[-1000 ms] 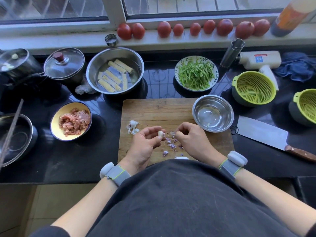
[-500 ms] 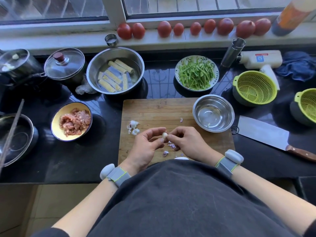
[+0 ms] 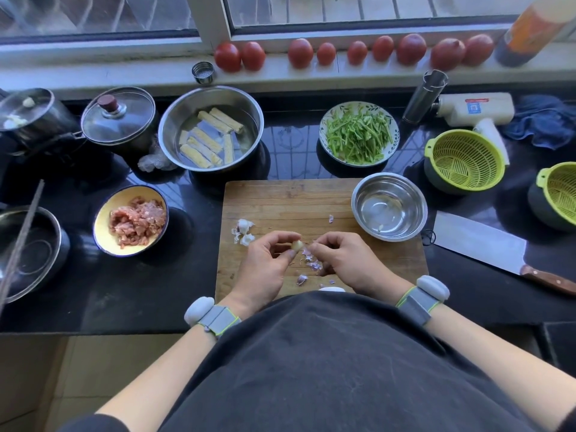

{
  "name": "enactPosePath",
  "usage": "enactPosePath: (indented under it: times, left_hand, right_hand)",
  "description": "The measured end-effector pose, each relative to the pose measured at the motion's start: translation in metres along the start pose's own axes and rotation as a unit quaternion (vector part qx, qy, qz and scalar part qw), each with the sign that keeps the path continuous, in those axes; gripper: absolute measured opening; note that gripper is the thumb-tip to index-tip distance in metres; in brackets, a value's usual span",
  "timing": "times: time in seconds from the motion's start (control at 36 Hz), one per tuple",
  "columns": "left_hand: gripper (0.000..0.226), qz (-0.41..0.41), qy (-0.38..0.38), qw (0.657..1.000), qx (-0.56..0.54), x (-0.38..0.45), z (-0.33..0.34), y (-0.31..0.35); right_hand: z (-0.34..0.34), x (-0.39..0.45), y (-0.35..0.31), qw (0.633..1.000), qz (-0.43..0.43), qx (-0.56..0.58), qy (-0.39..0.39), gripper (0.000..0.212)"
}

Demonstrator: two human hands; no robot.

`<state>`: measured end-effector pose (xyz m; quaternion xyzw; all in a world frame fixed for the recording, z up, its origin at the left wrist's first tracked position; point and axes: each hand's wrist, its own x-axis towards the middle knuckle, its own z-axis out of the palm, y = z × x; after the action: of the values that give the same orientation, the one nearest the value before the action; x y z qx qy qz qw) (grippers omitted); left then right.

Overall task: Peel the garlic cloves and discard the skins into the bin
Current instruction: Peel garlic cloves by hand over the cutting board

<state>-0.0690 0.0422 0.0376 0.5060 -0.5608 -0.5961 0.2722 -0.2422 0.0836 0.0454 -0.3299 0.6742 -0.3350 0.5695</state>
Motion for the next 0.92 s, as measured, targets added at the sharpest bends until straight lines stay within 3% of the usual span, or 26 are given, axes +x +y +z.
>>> enactPosePath:
  times: [0.14, 0.25, 0.39, 0.56, 0.75, 0.92]
  left_hand:
    - [0.022, -0.079, 0.021, 0.991, -0.109, 0.0, 0.0, 0.0]
    - [0.03, -0.172, -0.01, 0.938, -0.302, -0.001, -0.002, 0.002]
    - [0.029, -0.201, -0.024, 0.904, -0.378, -0.004, -0.003, 0.003]
    - [0.032, -0.178, -0.023, 0.919, -0.352, -0.003, -0.001, 0.001]
    - [0.028, -0.114, -0.011, 0.967, -0.226, -0.004, 0.003, 0.003]
    - [0.031, -0.049, -0.003, 0.987, -0.151, -0.003, 0.002, 0.001]
  right_hand:
    - [-0.003, 0.002, 0.004, 0.998, 0.012, -0.004, 0.054, 0.025]
    - [-0.008, 0.006, 0.011, 0.991, 0.019, -0.086, 0.103, 0.029]
    - [-0.009, 0.011, 0.017, 0.979, 0.032, -0.164, 0.118, 0.033]
    - [-0.005, 0.013, 0.019, 0.972, 0.026, -0.219, 0.087, 0.017]
    - [-0.003, 0.012, 0.009, 0.946, -0.008, -0.306, 0.111, 0.036]
    - [-0.001, 0.0, -0.006, 0.997, -0.022, -0.053, 0.047, 0.01]
